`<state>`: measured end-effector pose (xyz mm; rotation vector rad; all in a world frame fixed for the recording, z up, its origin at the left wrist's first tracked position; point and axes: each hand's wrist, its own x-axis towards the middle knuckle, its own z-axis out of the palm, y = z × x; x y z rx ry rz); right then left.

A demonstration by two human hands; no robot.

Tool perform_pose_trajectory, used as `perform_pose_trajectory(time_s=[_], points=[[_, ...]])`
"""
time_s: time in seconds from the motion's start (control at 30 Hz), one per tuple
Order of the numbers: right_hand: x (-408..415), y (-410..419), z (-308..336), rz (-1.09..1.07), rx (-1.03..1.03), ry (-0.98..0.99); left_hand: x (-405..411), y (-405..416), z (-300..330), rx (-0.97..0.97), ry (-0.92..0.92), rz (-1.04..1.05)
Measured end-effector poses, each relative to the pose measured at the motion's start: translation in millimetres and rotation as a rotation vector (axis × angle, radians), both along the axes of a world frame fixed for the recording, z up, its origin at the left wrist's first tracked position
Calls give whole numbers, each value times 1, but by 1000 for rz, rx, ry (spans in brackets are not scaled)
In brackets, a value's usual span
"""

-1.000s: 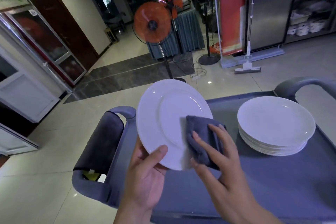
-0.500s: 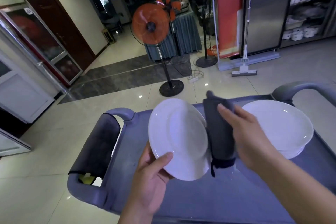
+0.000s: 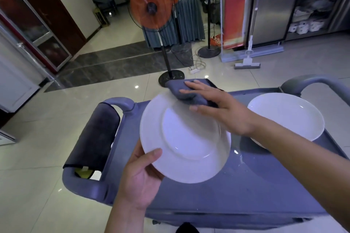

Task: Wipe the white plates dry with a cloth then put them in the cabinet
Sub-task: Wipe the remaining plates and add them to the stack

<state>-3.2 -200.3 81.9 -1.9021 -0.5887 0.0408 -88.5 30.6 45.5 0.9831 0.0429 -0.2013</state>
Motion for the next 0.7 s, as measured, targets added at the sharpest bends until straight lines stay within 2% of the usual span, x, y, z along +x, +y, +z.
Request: perform_pose_trajectory(time_s=[0.13,0.23,0.37,0.5,0.6,0.7], points=[[-13,3,-21,-174,227,166,12,10,1,-65,-54,40],[-37,23,-41,-355,361,191,25,14,10,-147,-99,64],[-71,73,-64,-490,362,130,49,11,10,-176,-102,102],[-89,104,-64,-404,260,82,68,13,4,-151,-62,88],[-89,107,-52,-354,309,231,84,21,-1,-144,-20,73],[-89,96,-50,-633,513,477,91,25,-8,-159,-2,33]])
